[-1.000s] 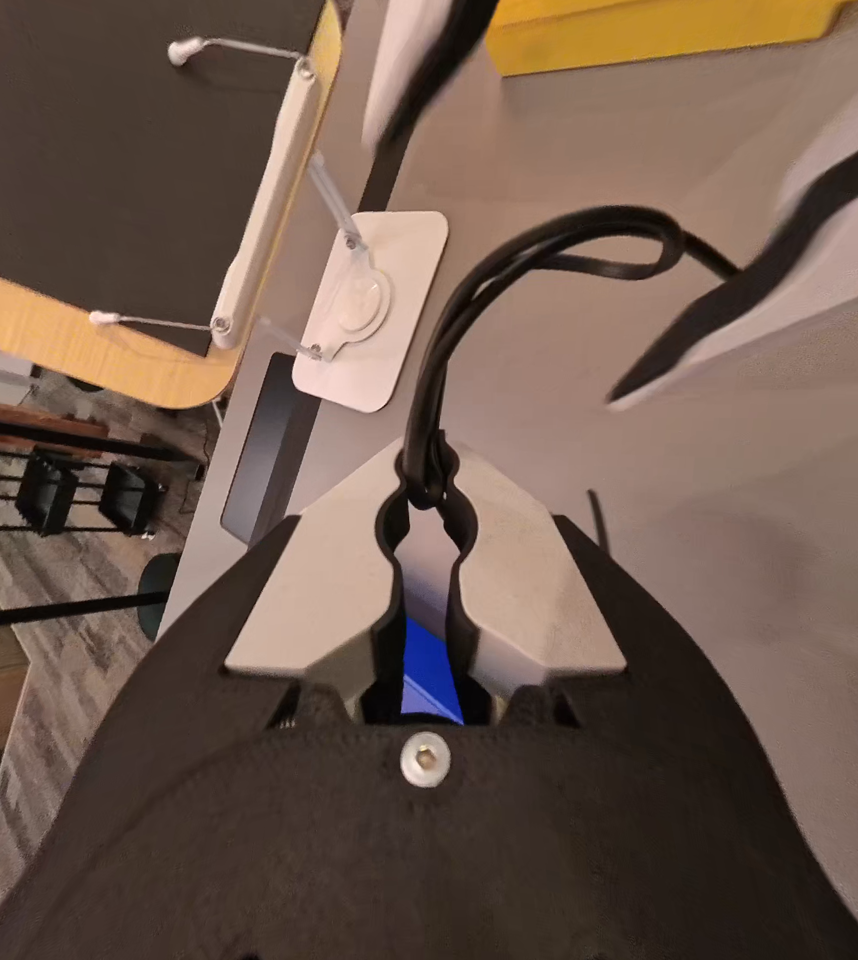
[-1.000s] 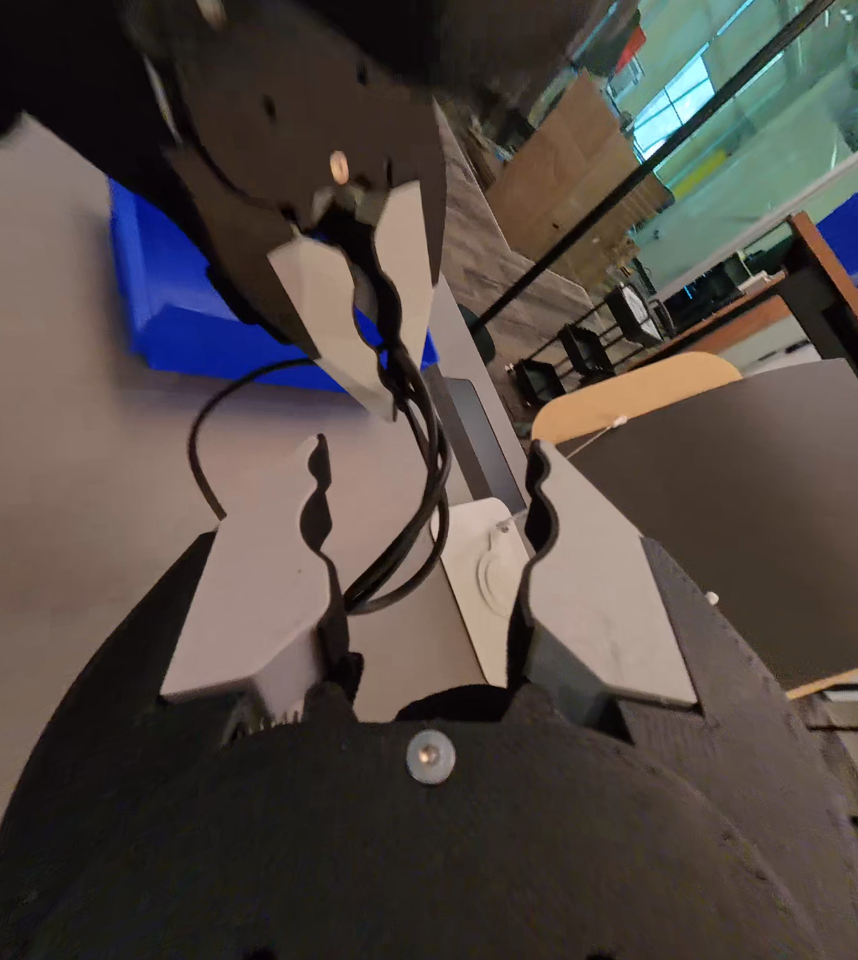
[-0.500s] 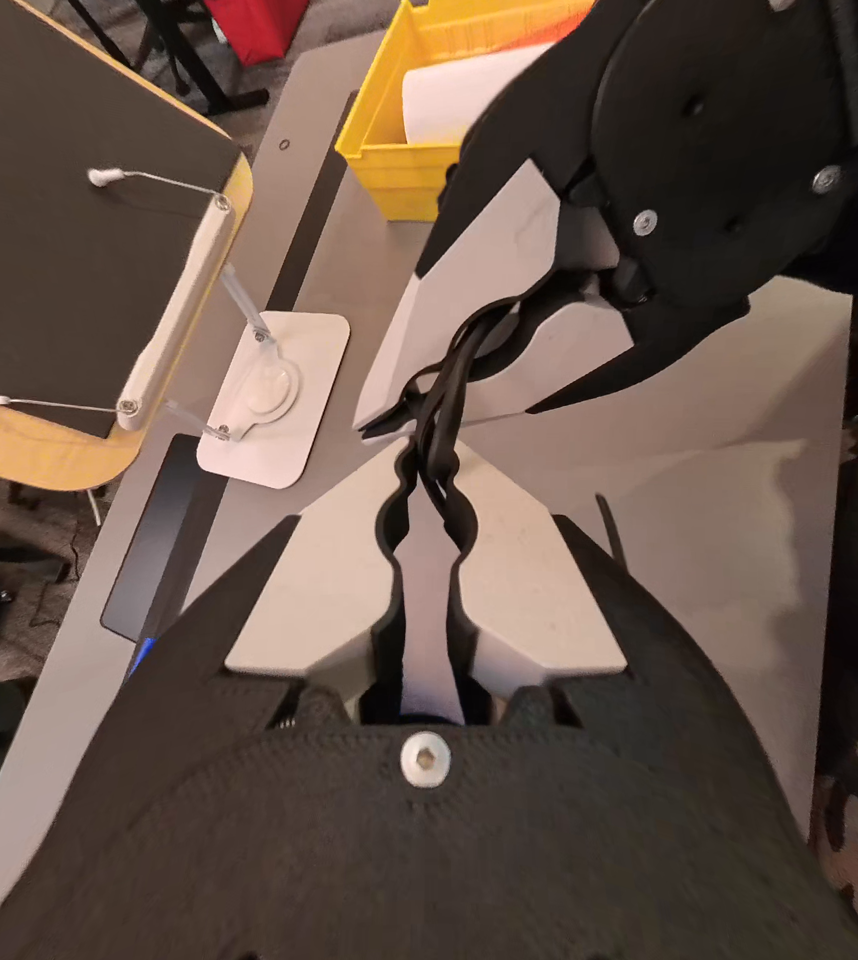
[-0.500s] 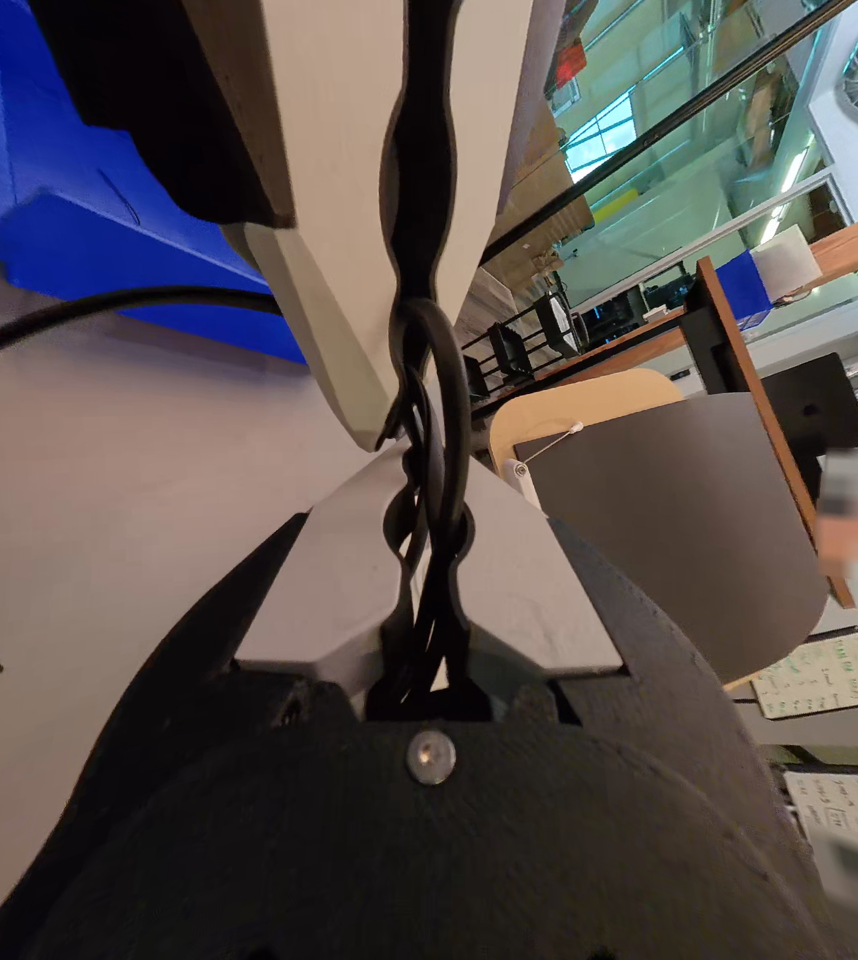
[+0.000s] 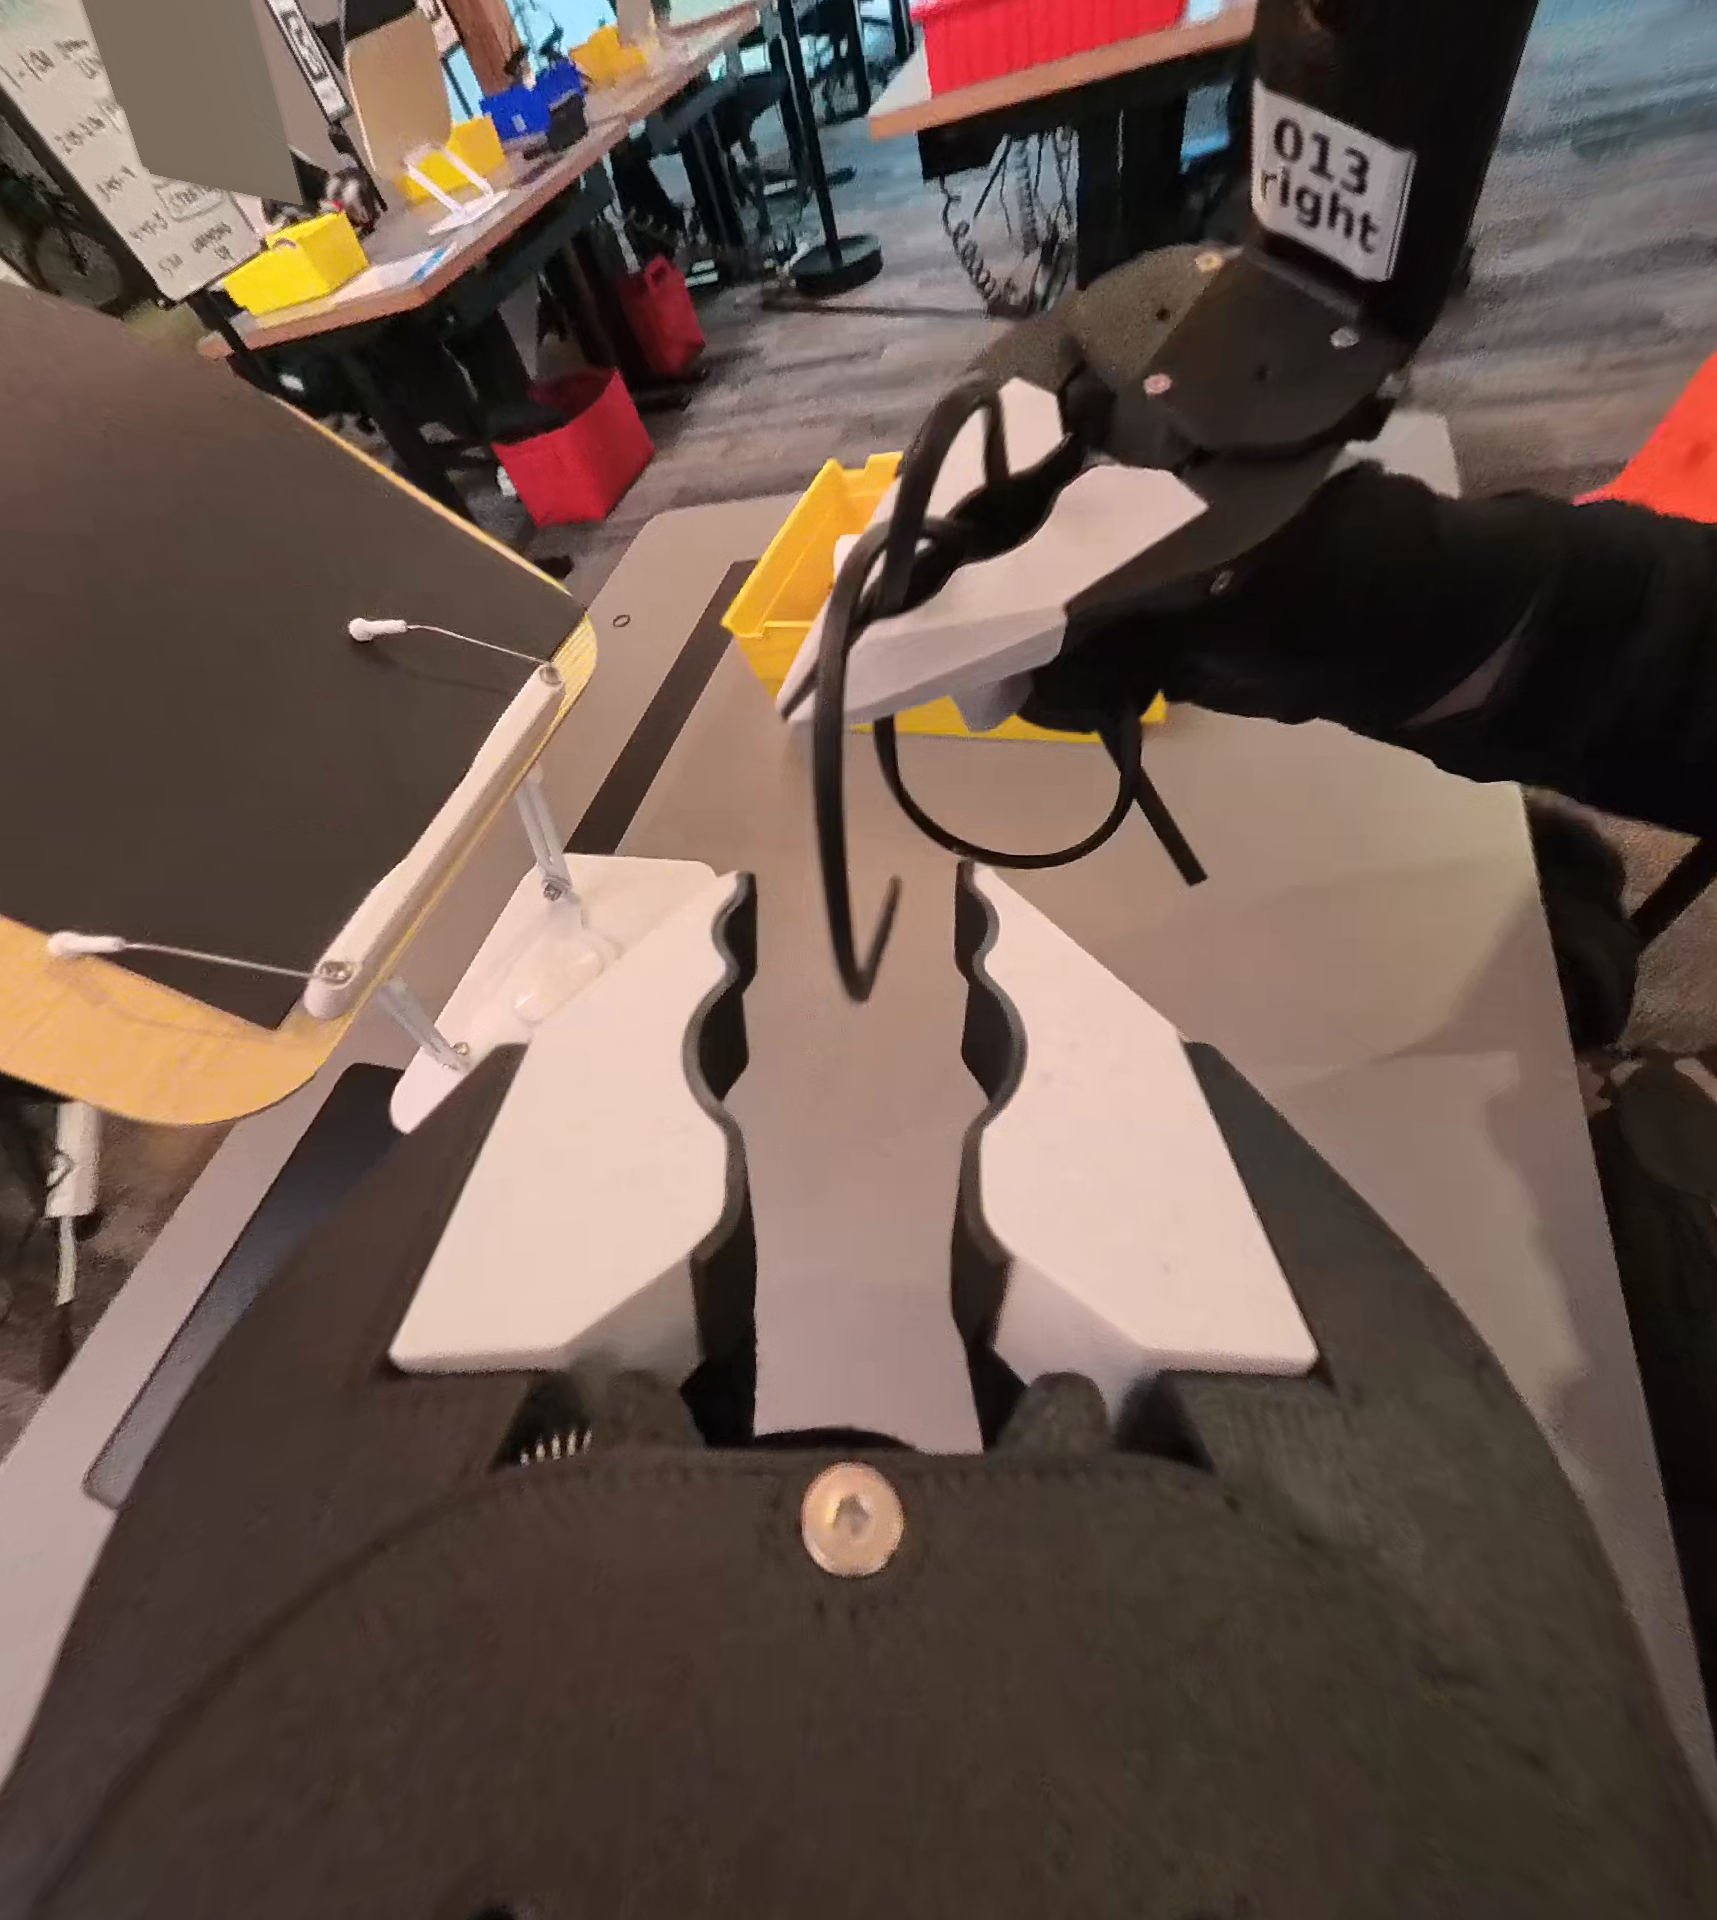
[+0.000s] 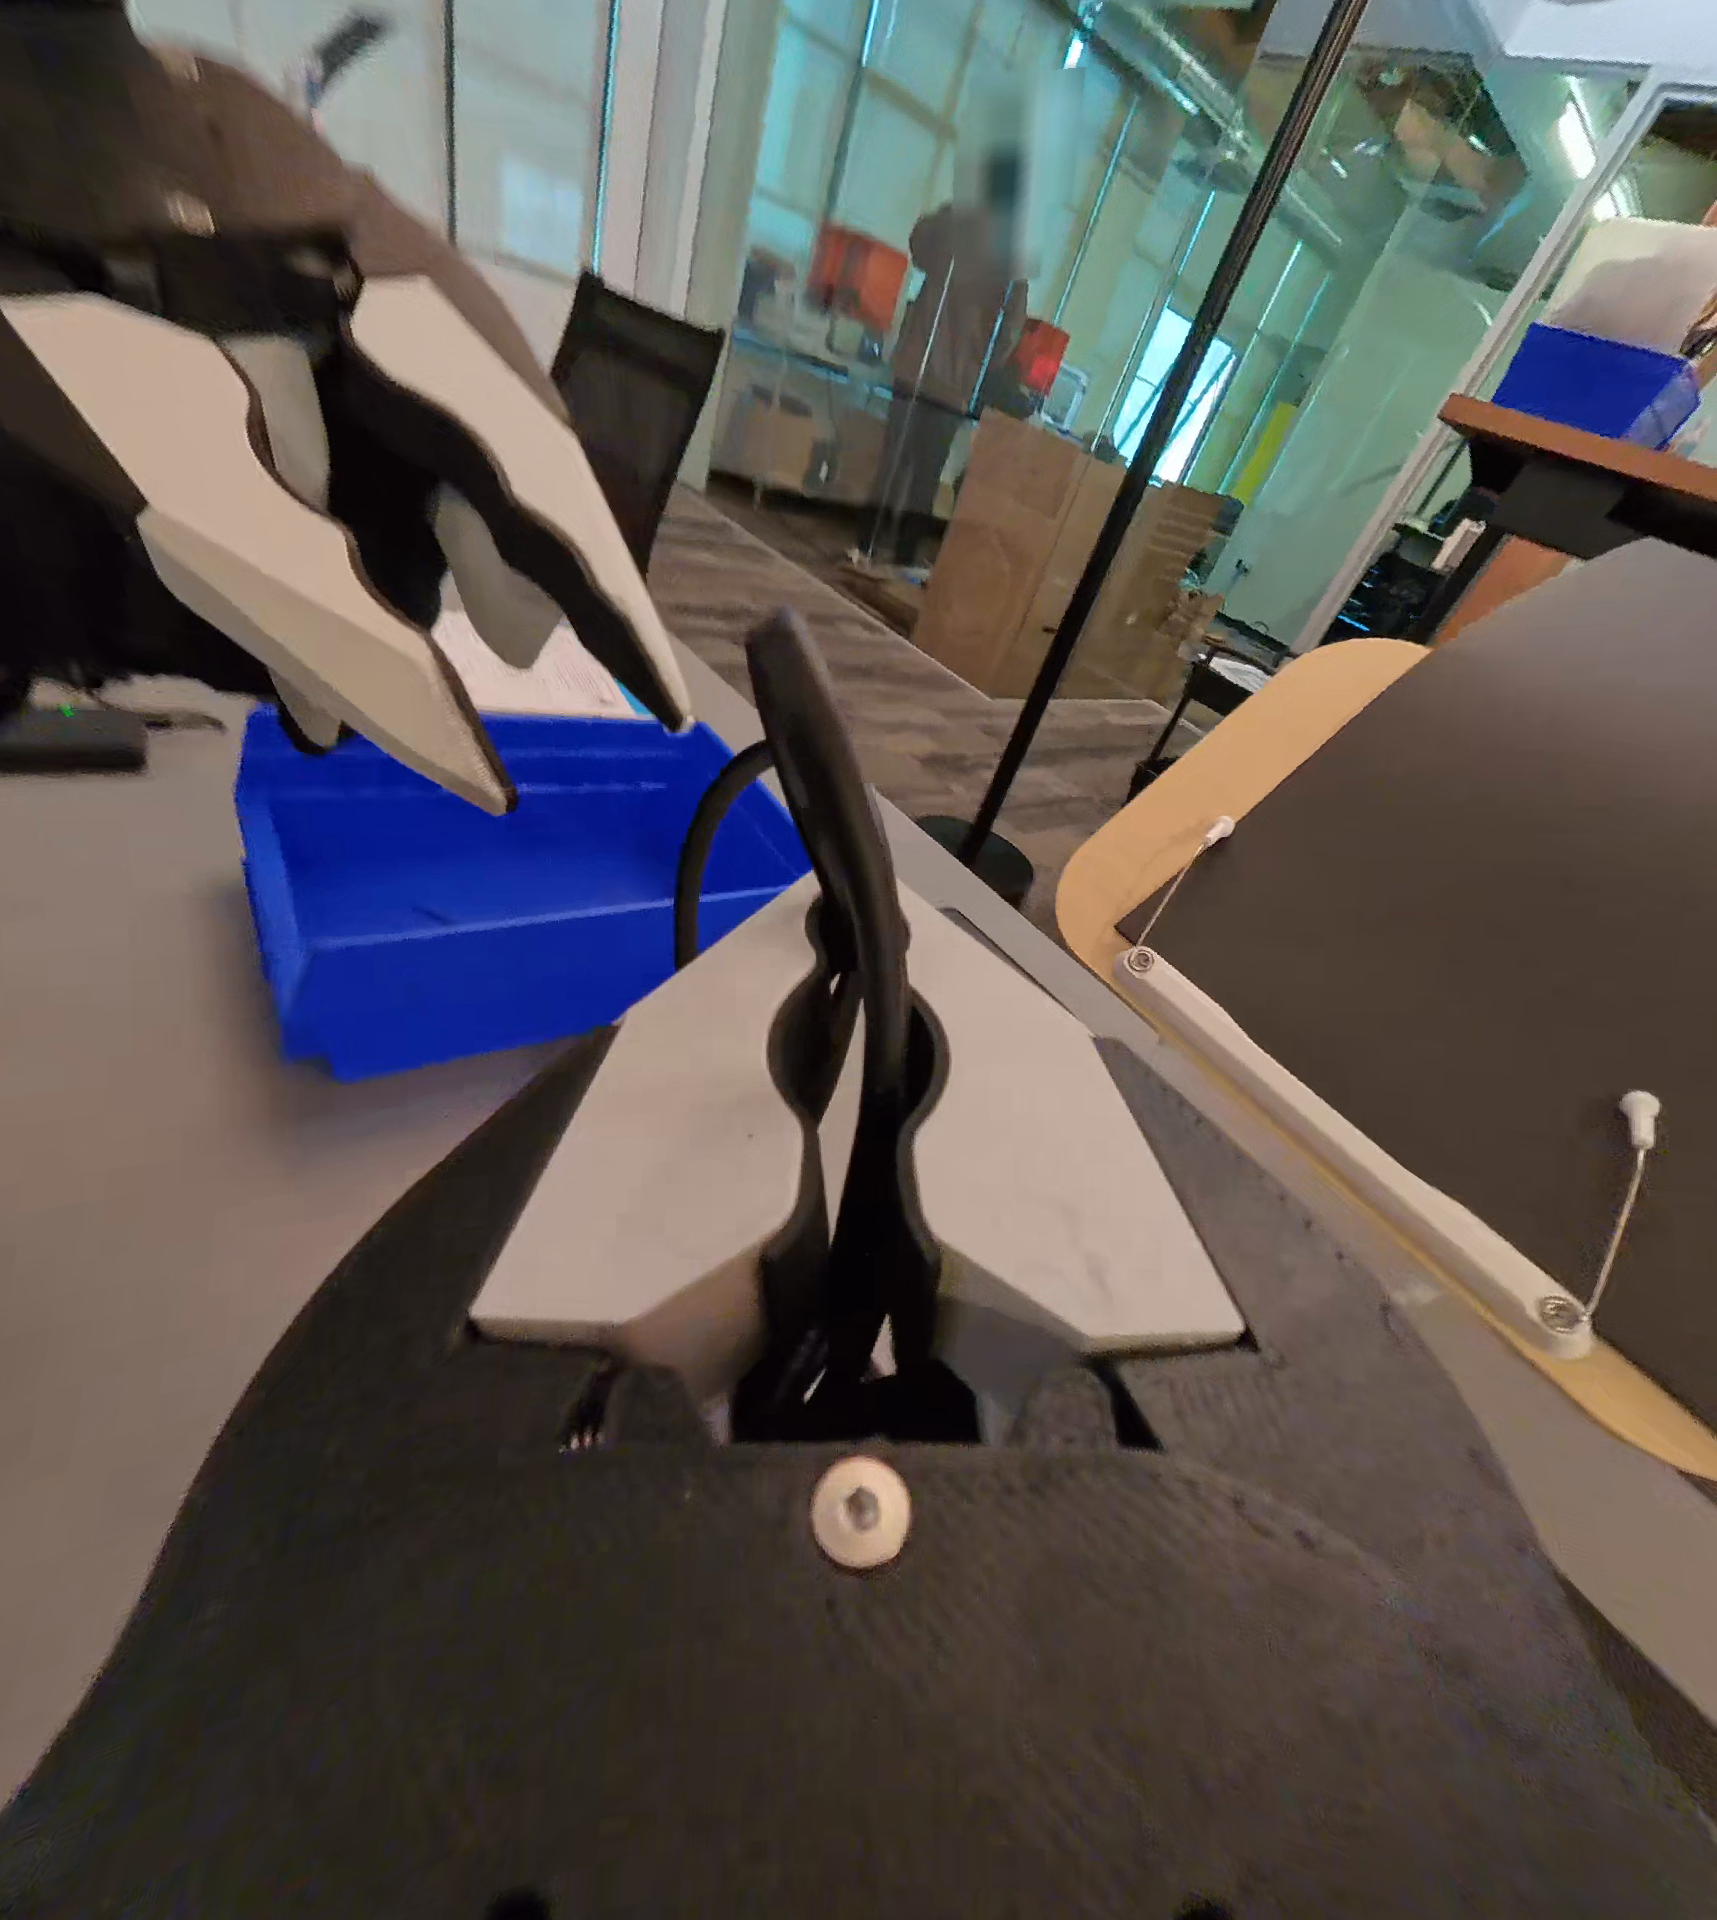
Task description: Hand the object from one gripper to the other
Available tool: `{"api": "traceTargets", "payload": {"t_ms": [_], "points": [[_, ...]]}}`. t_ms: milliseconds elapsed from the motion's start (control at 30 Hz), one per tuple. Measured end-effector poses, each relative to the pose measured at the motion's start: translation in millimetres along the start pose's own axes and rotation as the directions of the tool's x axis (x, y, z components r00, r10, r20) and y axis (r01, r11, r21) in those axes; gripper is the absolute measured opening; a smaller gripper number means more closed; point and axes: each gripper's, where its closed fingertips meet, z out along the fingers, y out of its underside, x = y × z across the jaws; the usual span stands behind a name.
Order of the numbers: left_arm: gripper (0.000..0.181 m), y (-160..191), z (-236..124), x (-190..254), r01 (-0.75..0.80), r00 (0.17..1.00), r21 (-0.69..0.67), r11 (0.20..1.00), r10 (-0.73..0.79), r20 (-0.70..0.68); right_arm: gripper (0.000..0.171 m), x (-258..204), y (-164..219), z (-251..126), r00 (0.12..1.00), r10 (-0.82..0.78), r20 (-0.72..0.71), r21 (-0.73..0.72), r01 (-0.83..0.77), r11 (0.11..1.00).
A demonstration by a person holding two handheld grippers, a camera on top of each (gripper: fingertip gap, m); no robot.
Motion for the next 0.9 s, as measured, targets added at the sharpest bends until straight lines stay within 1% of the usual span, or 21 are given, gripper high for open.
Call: {"api": "traceTargets", "payload": {"t_ms": [67,100,133,267,333,367,433,467,500,633,800,900], "points": [[0.036,3.5,-0.3,-8.1,0.031,1.000,0.025,0.999,-0.031,0.000,0.000,5.3,-5.5,-5.3,0.998,0.057,0.013,0.042,-0.058,0.997],[0.037,6.4,1.1,-7.6,0.038,0.999,0.032,0.999,-0.038,-0.023,0.000,7.2,-8.3,-7.9,0.997,0.079,0.021,0.061,-0.080,0.995],[0.039,9.5,3.5,-5.7,0.052,0.997,0.038,0.998,-0.050,-0.053,0.000,9.5,-10.5,-10.2,0.995,0.094,0.023,0.075,-0.095,0.993],[0.060,25.0,27.1,5.2,0.141,0.979,0.027,0.990,-0.136,-0.153,0.000,10.1,-17.9,-15.6,0.986,0.151,0.071,0.119,-0.159,0.980],[0.061,28.1,39.9,23.8,0.172,0.955,0.029,0.985,-0.160,-0.252,0.000,9.0,-20.8,-16.7,0.983,0.162,0.084,0.133,-0.173,0.976],[0.055,27.6,44.9,33.3,0.180,0.942,0.038,0.983,-0.161,-0.295,0.000,9.0,-21.3,-16.9,0.983,0.163,0.084,0.134,-0.173,0.976],[0.029,25.8,51.9,50.2,0.185,0.917,0.055,0.981,-0.152,-0.369,0.000,8.1,-22.9,-17.7,0.983,0.160,0.089,0.138,-0.171,0.975],[0.011,23.4,52.9,57.6,0.187,0.904,0.067,0.980,-0.145,-0.403,0.000,8.3,-23.4,-18.2,0.983,0.162,0.091,0.142,-0.173,0.975],[0.000,19.4,52.0,63.1,0.182,0.896,0.091,0.979,-0.127,-0.426,0.000,9.7,-23.1,-18.7,0.983,0.161,0.086,0.142,-0.172,0.975],[0.000,-1.5,40.8,57.2,0.162,0.922,0.184,0.969,-0.082,-0.379,0.000,16.9,-16.5,-19.9,0.985,0.162,0.064,0.124,-0.168,0.978],[0.000,-31.2,15.7,37.7,0.134,0.964,0.311,0.941,-0.052,-0.259,0.000,10.9,-5.6,-14.1,0.989,0.127,0.075,0.062,-0.132,0.989],[0.000,-36.7,11.2,33.5,0.090,0.980,0.325,0.942,-0.025,-0.198,0.000,-1.8,-0.8,-6.6,0.988,0.108,0.107,0.023,-0.111,0.994]]}}
